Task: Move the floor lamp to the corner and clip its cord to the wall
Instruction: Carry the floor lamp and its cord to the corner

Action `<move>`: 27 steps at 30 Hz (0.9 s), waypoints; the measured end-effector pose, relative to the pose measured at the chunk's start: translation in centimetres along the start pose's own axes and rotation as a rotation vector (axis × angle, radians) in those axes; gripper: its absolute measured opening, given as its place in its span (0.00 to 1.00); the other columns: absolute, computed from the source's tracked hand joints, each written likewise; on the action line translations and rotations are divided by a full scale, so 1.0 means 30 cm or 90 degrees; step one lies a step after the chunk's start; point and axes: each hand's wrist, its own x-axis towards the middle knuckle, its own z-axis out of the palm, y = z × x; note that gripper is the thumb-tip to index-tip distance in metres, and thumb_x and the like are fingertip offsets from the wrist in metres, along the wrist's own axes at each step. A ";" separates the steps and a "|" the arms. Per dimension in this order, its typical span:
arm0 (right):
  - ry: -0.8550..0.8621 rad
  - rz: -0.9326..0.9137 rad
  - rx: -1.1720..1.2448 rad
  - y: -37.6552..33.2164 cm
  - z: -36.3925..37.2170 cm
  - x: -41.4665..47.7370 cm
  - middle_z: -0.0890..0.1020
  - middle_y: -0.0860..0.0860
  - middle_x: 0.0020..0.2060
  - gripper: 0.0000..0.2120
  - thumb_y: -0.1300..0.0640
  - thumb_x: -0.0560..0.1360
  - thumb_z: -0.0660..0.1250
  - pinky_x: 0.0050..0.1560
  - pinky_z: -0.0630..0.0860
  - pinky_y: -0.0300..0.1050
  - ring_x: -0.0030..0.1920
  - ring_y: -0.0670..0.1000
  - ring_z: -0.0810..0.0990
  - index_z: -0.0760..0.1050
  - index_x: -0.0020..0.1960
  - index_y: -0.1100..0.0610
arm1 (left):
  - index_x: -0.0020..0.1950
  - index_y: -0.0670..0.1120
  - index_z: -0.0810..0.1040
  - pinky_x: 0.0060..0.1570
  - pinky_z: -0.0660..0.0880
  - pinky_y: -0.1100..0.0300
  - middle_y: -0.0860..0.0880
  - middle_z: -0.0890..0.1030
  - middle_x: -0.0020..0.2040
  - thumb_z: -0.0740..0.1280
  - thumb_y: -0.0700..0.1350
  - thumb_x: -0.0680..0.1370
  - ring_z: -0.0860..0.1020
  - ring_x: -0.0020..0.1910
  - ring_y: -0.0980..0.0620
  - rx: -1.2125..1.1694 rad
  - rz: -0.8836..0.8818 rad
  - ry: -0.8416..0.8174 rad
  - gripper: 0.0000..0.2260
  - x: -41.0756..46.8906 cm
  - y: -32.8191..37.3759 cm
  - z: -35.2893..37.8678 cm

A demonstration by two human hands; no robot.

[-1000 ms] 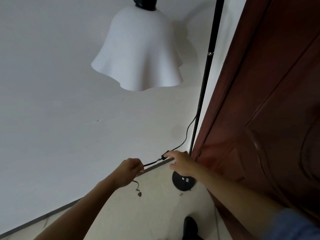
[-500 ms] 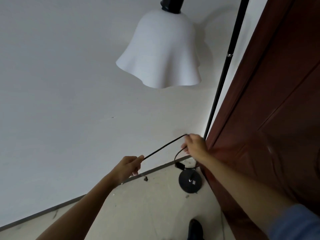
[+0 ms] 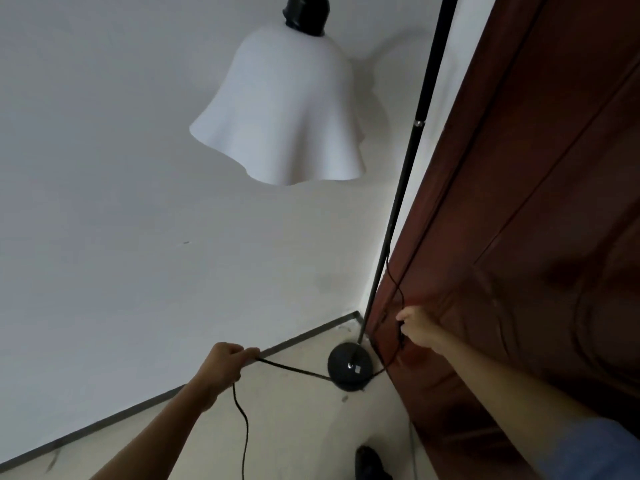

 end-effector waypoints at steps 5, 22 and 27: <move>0.148 -0.163 0.059 -0.162 -0.097 0.120 0.77 0.55 0.58 0.28 0.57 0.69 0.74 0.59 0.75 0.51 0.58 0.55 0.77 0.70 0.67 0.57 | 0.29 0.46 0.66 0.30 0.57 0.59 0.50 0.61 0.26 0.70 0.48 0.74 0.60 0.26 0.51 0.021 -0.004 0.001 0.18 0.009 0.039 0.060; -0.116 -0.377 0.307 -0.409 -0.038 0.276 0.60 0.43 0.17 0.28 0.42 0.72 0.66 0.23 0.59 0.39 0.21 0.46 0.60 0.56 0.22 0.51 | 0.26 0.48 0.62 0.31 0.56 0.58 0.50 0.60 0.23 0.69 0.51 0.74 0.58 0.24 0.53 -0.081 -0.180 0.201 0.22 -0.065 0.078 0.235; -0.183 -0.449 0.264 -0.541 0.092 0.144 0.60 0.42 0.18 0.28 0.51 0.75 0.66 0.25 0.57 0.42 0.20 0.45 0.58 0.55 0.22 0.50 | 0.25 0.50 0.57 0.31 0.53 0.57 0.52 0.57 0.24 0.70 0.51 0.74 0.55 0.24 0.53 -0.117 -0.217 0.287 0.25 -0.214 0.022 0.178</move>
